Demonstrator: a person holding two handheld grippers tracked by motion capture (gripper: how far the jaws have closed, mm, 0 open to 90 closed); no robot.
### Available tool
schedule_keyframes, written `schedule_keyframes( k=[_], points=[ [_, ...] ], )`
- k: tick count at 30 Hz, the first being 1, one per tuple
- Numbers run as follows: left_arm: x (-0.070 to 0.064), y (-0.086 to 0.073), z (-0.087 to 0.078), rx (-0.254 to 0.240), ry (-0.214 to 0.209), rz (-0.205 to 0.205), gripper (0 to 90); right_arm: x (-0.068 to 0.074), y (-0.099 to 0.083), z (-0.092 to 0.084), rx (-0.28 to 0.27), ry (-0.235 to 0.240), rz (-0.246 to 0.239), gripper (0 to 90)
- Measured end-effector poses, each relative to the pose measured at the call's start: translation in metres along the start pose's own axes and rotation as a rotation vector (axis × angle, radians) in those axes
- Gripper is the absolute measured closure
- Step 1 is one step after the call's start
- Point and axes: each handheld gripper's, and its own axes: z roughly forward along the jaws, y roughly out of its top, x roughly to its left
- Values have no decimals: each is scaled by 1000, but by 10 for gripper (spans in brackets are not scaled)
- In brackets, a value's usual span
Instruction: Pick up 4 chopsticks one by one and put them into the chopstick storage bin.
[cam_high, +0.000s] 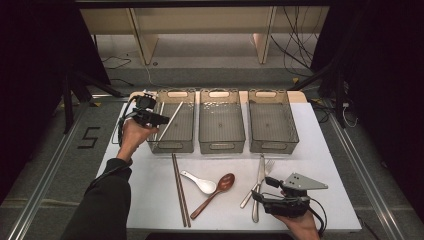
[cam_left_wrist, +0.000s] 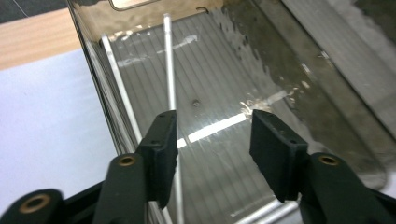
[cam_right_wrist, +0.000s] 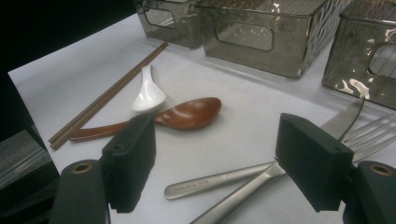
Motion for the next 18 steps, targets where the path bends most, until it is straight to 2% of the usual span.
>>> schedule_keyframes(
  k=[6,14,18],
  points=[
    [-10,-13,-17,1,-56,-27,368,0,0,0,1,-1,-1,297],
    [-22,-40,-31,-4,-64,-53,295,0,0,0,-2,-5,-3,297],
    [-32,-53,-31,19,-60,-33,269,1,0,0,1,-4,-4,297]
  ],
)
